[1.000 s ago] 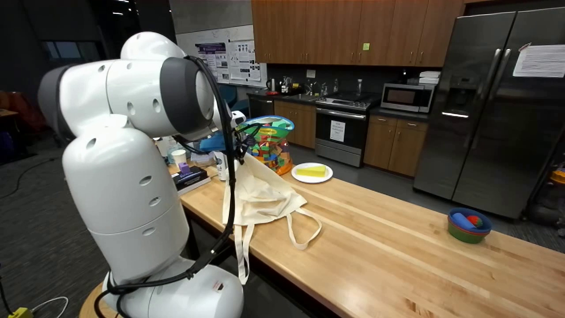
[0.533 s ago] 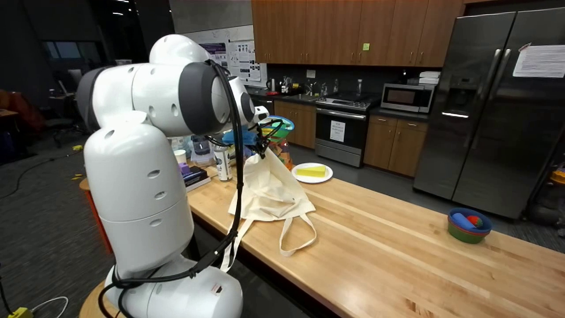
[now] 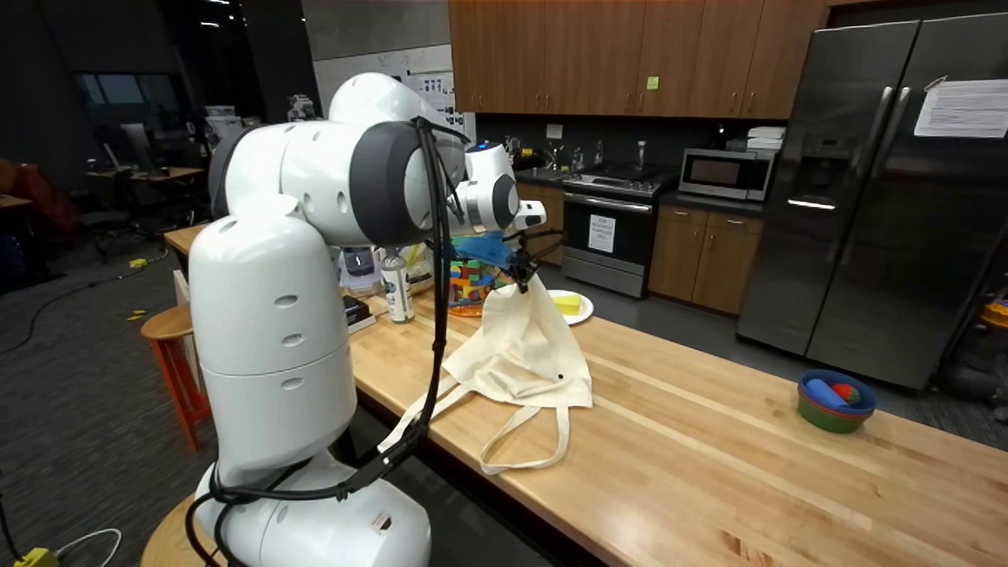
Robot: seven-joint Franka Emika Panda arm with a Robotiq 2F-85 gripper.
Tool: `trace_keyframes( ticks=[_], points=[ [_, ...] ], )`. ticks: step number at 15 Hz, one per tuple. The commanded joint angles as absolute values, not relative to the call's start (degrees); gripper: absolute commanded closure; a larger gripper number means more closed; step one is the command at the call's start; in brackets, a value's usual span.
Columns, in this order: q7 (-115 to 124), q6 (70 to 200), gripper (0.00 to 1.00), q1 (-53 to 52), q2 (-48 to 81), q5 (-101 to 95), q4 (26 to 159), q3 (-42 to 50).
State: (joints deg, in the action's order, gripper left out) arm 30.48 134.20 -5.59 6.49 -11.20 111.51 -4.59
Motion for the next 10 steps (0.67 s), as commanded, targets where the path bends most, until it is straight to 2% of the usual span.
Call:
trace_keyframes(
  ticks=[1,10],
  points=[
    [29.2,133.1,0.99,-4.0,8.6,-6.9,109.1,-2.1],
    [24.5,131.8,0.99,0.5,13.7,4.0,105.8,2.1]
  ],
)
